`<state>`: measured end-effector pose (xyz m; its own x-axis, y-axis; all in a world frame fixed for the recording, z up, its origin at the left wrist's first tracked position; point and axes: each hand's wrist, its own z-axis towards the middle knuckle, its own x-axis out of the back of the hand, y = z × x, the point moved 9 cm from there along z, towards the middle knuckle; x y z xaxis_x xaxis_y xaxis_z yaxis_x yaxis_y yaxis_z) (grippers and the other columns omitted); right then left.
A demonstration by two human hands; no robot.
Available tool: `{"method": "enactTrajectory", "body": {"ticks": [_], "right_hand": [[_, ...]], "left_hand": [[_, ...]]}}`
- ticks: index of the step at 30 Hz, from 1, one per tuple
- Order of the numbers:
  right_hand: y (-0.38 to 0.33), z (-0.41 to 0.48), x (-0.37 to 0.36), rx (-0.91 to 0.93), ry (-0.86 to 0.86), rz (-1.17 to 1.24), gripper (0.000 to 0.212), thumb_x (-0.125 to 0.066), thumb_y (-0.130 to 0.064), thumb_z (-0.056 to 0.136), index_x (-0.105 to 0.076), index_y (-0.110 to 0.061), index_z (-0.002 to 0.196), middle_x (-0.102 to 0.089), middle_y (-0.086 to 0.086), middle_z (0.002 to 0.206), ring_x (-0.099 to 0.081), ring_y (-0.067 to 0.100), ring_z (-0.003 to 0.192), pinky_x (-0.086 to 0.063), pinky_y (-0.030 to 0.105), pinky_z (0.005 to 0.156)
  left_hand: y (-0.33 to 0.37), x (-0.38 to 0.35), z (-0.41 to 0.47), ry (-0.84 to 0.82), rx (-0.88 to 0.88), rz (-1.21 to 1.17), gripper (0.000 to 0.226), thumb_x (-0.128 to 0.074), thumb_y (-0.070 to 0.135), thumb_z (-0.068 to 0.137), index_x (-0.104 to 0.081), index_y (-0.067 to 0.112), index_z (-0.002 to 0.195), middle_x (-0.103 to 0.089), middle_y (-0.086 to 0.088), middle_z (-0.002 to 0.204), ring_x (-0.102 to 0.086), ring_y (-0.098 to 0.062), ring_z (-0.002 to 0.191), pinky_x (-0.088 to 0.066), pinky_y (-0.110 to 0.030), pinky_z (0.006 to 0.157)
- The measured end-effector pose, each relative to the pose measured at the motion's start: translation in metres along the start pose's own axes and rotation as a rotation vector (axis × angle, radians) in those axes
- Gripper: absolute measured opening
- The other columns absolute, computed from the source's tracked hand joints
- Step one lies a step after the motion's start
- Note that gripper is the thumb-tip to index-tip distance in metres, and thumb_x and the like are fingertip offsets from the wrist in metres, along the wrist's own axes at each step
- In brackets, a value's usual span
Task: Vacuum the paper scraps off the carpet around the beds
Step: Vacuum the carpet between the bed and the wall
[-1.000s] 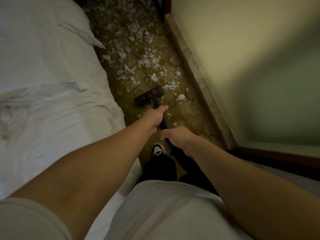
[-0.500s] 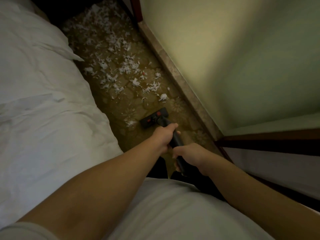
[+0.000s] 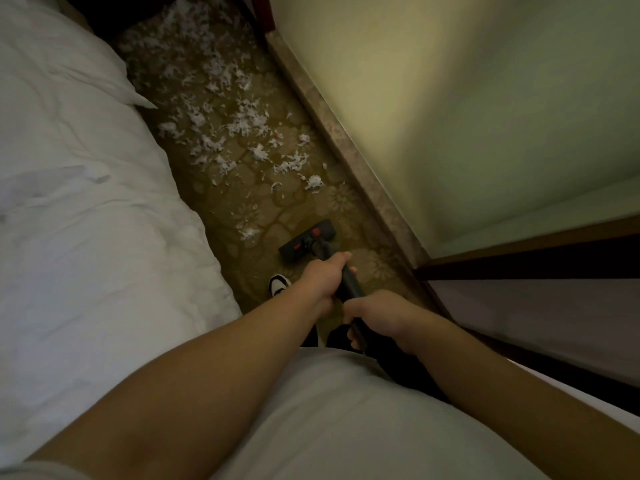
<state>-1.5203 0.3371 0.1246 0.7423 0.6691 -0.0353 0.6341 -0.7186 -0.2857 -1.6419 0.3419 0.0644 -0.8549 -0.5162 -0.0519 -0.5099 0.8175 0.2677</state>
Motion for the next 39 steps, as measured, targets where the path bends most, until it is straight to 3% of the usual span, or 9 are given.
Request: {"method": "enactTrajectory", "body": {"ticks": [3, 7, 12, 18, 23, 26, 32, 37, 39], "right_hand": [[-0.013, 0.006, -0.013, 0.007, -0.004, -0.063, 0.035, -0.073, -0.024, 0.068, -0.073, 0.000, 0.093, -0.074, 0.020, 0.085, -0.070, 0.035, 0.076, -0.055, 0.042, 0.071], [-0.045, 0.018, -0.041, 0.008, -0.035, -0.125, 0.021, -0.070, -0.014, 0.083, -0.072, 0.002, 0.095, -0.070, 0.016, 0.074, -0.067, 0.031, 0.067, -0.055, 0.037, 0.064], [-0.095, 0.043, -0.100, -0.001, -0.099, -0.151, 0.014, -0.068, -0.012, 0.086, -0.069, 0.001, 0.093, -0.068, 0.011, 0.067, -0.065, 0.022, 0.052, -0.052, 0.027, 0.053], [-0.164, 0.081, -0.167, 0.005, -0.119, -0.123, 0.017, -0.068, -0.015, 0.087, -0.069, -0.002, 0.099, -0.071, 0.012, 0.078, -0.068, 0.025, 0.065, -0.056, 0.032, 0.061], [-0.223, 0.102, -0.203, 0.034, -0.110, -0.128, 0.013, -0.067, -0.014, 0.086, -0.071, -0.001, 0.088, -0.072, 0.014, 0.079, -0.069, 0.029, 0.076, -0.056, 0.036, 0.070], [-0.248, 0.110, -0.214, 0.049, -0.084, -0.109, 0.012, -0.068, -0.014, 0.085, -0.072, -0.003, 0.088, -0.072, 0.013, 0.079, -0.069, 0.029, 0.077, -0.057, 0.037, 0.073], [-0.267, 0.120, -0.217, 0.048, -0.085, -0.114, 0.012, -0.068, -0.015, 0.086, -0.070, -0.004, 0.090, -0.070, 0.012, 0.077, -0.068, 0.028, 0.073, -0.055, 0.036, 0.071], [-0.255, 0.115, -0.202, 0.024, -0.092, -0.103, 0.016, -0.066, -0.015, 0.088, -0.069, -0.003, 0.098, -0.070, 0.010, 0.079, -0.066, 0.021, 0.059, -0.053, 0.026, 0.057], [-0.242, 0.111, -0.190, 0.020, -0.091, -0.103, 0.015, -0.066, -0.016, 0.088, -0.069, -0.004, 0.097, -0.070, 0.010, 0.077, -0.066, 0.020, 0.057, -0.053, 0.025, 0.055]], "left_hand": [[0.006, 0.019, 0.004, 0.021, -0.025, -0.053, 0.049, -0.071, 0.031, 0.092, -0.053, 0.008, 0.132, -0.071, -0.008, 0.090, -0.067, -0.024, 0.084, -0.057, -0.041, 0.082], [0.025, 0.063, 0.016, 0.059, -0.044, -0.118, 0.044, -0.072, 0.033, 0.091, -0.059, 0.008, 0.125, -0.071, -0.008, 0.091, -0.066, -0.027, 0.090, -0.056, -0.046, 0.093], [0.060, 0.136, 0.031, 0.128, -0.017, -0.132, 0.025, -0.070, 0.034, 0.094, -0.067, 0.010, 0.101, -0.067, -0.009, 0.090, -0.064, -0.027, 0.083, -0.055, -0.041, 0.081], [0.125, 0.214, 0.052, 0.193, -0.072, -0.093, 0.031, -0.070, 0.033, 0.093, -0.064, 0.008, 0.109, -0.069, -0.007, 0.087, -0.066, -0.028, 0.086, -0.057, -0.048, 0.093], [0.180, 0.260, 0.069, 0.189, -0.115, -0.119, 0.034, -0.071, 0.032, 0.092, -0.065, 0.009, 0.115, -0.068, -0.008, 0.085, -0.065, -0.026, 0.083, -0.057, -0.041, 0.081], [0.207, 0.276, 0.076, 0.196, -0.139, -0.093, 0.023, -0.069, 0.032, 0.094, -0.064, 0.011, 0.104, -0.067, -0.008, 0.088, -0.065, -0.024, 0.084, -0.057, -0.041, 0.083], [0.231, 0.279, 0.080, 0.178, -0.159, -0.075, 0.037, -0.069, 0.031, 0.095, -0.059, 0.008, 0.121, -0.067, -0.007, 0.089, -0.064, -0.023, 0.081, -0.057, -0.041, 0.082], [0.223, 0.263, 0.076, 0.167, -0.128, -0.059, 0.039, -0.069, 0.032, 0.095, -0.057, 0.009, 0.125, -0.067, -0.007, 0.092, -0.065, -0.024, 0.086, -0.058, -0.044, 0.088], [0.212, 0.250, 0.071, 0.157, -0.102, -0.055, 0.044, -0.069, 0.032, 0.094, -0.056, 0.009, 0.129, -0.068, -0.007, 0.092, -0.066, -0.025, 0.086, -0.059, -0.042, 0.080]]}}
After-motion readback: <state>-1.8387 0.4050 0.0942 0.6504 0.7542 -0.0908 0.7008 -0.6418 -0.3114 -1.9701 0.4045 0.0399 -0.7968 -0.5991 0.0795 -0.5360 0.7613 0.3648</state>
